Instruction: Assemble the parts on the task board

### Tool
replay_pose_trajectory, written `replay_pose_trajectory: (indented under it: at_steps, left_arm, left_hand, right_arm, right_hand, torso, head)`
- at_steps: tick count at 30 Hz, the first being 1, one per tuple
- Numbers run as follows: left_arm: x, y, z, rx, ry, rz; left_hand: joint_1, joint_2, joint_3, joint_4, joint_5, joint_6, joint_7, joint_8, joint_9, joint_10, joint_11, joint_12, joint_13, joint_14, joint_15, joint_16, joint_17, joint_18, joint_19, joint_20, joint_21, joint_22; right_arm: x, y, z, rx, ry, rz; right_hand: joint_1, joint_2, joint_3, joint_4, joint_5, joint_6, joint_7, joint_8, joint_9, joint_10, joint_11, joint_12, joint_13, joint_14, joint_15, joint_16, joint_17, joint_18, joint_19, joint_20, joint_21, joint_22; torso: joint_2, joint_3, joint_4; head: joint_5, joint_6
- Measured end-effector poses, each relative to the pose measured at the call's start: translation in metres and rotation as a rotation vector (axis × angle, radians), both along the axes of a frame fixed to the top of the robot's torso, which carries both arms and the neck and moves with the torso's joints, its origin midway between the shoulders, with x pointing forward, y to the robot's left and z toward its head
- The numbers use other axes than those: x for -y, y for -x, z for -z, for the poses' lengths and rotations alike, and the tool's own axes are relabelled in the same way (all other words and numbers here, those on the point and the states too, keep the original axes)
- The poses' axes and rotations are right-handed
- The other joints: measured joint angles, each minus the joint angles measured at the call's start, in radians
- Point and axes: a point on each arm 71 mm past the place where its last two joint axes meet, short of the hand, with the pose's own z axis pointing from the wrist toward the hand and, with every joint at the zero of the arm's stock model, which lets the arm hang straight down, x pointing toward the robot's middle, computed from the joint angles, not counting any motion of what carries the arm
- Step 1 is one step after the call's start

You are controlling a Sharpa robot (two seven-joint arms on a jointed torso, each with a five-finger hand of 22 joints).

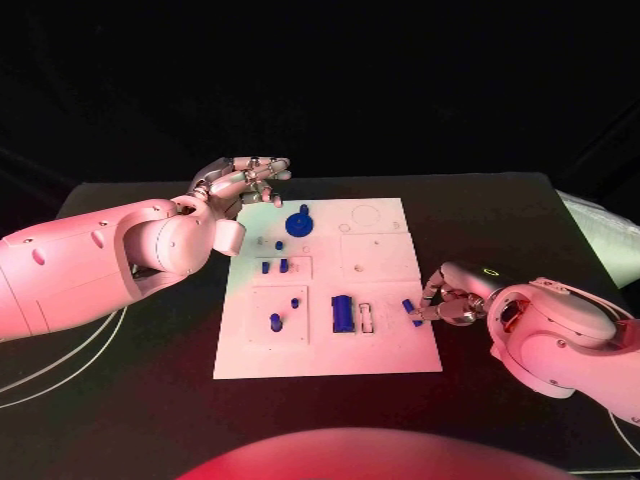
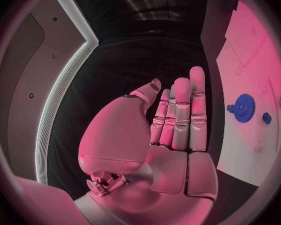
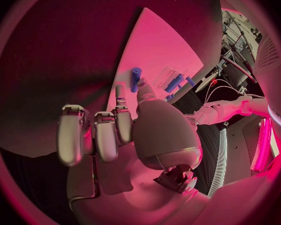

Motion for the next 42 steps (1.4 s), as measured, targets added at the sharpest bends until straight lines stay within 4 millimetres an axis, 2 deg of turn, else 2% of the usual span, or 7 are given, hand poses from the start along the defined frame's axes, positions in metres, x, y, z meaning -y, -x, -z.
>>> replay_pose_trajectory:
  at_steps: [6,21,31,34,36,39,42]
  left_arm:
    - [0.0,0.0,0.0,0.0,0.0,0.0]
    - [0.0,0.0,0.0,-0.001,0.001,0.002]
    - [0.001,0.0,0.0,-0.002,0.002,0.006]
    - [0.001,0.0,0.0,-0.002,0.002,0.007]
    - [0.001,0.0,0.0,-0.002,0.002,0.007]
    - [0.001,0.0,0.0,-0.002,0.003,0.008]
    - [0.001,0.0,0.0,-0.003,0.003,0.008]
  left_hand:
    - [0.0,0.0,0.0,0.0,0.0,0.0,0.0,0.0,0.0,0.0,0.0,0.0,0.0,0.0,0.0,0.0,0.0,0.0,0.0,0.0,0.0,0.0]
    - [0.0,0.0,0.0,0.0,0.0,0.0,0.0,0.0,0.0,0.0,0.0,0.0,0.0,0.0,0.0,0.0,0.0,0.0,0.0,0.0,0.0,0.0]
    - [0.0,0.0,0.0,0.0,0.0,0.0,0.0,0.0,0.0,0.0,0.0,0.0,0.0,0.0,0.0,0.0,0.0,0.0,0.0,0.0,0.0,0.0]
    - [0.0,0.0,0.0,0.0,0.0,0.0,0.0,0.001,0.0,0.0,0.0,0.0,0.0,0.0,0.0,0.0,0.0,0.0,0.0,0.0,0.0,0.0]
    - [0.0,0.0,0.0,0.0,0.0,0.0,0.0,0.004,0.0,0.0,0.0,0.0,0.0,0.0,0.0,0.0,-0.002,0.0,0.0,0.0,0.0,-0.001]
    - [0.0,0.0,0.0,0.0,0.0,0.0,0.0,0.004,0.0,0.0,0.0,0.0,0.0,0.0,0.0,0.0,-0.002,0.0,0.0,0.0,0.0,-0.001]
    - [0.0,0.0,0.0,0.0,0.0,0.0,0.0,0.004,0.0,0.0,0.0,0.0,0.0,0.0,0.0,0.0,-0.002,0.0,0.0,0.0,0.0,-0.001]
  right_arm:
    - [-0.004,-0.001,0.001,0.005,0.006,-0.013]
    - [-0.024,-0.004,0.002,0.042,0.061,-0.091]
    - [-0.033,-0.004,0.0,0.072,0.154,-0.171]
    - [-0.035,-0.003,-0.001,0.078,0.17,-0.186]
    - [-0.035,-0.002,-0.001,0.079,0.173,-0.191]
    - [-0.035,-0.002,-0.001,0.081,0.168,-0.19]
    - [-0.034,-0.001,-0.001,0.074,0.144,-0.174]
  right_hand:
    - [0.0,0.0,0.007,-0.007,0.005,0.003,-0.003,-0.005,0.002,0.0,0.0,0.0,0.0,-0.002,-0.002,0.0,0.0,0.0,0.0,0.0,0.0,0.0]
    - [0.08,-0.042,0.08,-0.084,-0.024,0.013,-0.009,-0.031,0.008,-0.002,-0.005,-0.014,0.0,-0.003,-0.007,0.0,0.0,0.0,0.004,-0.004,0.0,0.001]
    - [0.1,-0.062,0.13,-0.139,-0.056,0.009,0.005,-0.049,0.013,-0.008,-0.014,-0.05,0.057,-0.003,-0.007,0.0,0.0,0.0,0.004,-0.004,0.0,-0.008]
    - [0.1,-0.062,0.147,-0.144,-0.022,0.008,0.007,-0.06,0.013,-0.008,-0.014,-0.05,0.06,-0.003,-0.007,0.0,0.0,0.0,0.004,-0.004,0.0,-0.007]
    - [0.099,-0.061,0.164,-0.138,0.038,0.011,0.011,-0.066,0.012,-0.008,-0.014,-0.053,0.06,-0.003,-0.007,0.0,0.0,0.0,0.004,-0.004,0.0,-0.005]
    - [0.077,-0.038,0.197,-0.127,0.136,0.016,0.006,-0.072,0.011,-0.008,-0.014,-0.057,0.059,-0.003,-0.007,0.0,0.0,0.0,0.004,-0.004,0.0,-0.002]
    - [0.061,-0.023,0.232,-0.111,0.179,0.015,0.006,-0.074,0.011,-0.008,-0.014,-0.061,0.057,-0.003,-0.007,0.0,0.0,0.0,0.004,-0.004,0.0,-0.002]
  torso:
    - [0.0,0.0001,0.0002]
    - [0.0,-0.0005,0.0009]
    - [0.0,-0.0005,0.0001]
    - [0.0,-0.0005,0.0001]
    - [0.0,-0.0004,0.0002]
    - [0.0,-0.0005,0.0003]
    - [0.0,-0.0002,0.0008]
  head:
    - [-0.001,0.0]
    - [0.0,-0.003]
    - [0.002,-0.005]
    - [0.002,-0.005]
    - [0.0,-0.005]
    - [0.0,-0.006]
    - [-0.001,-0.006]
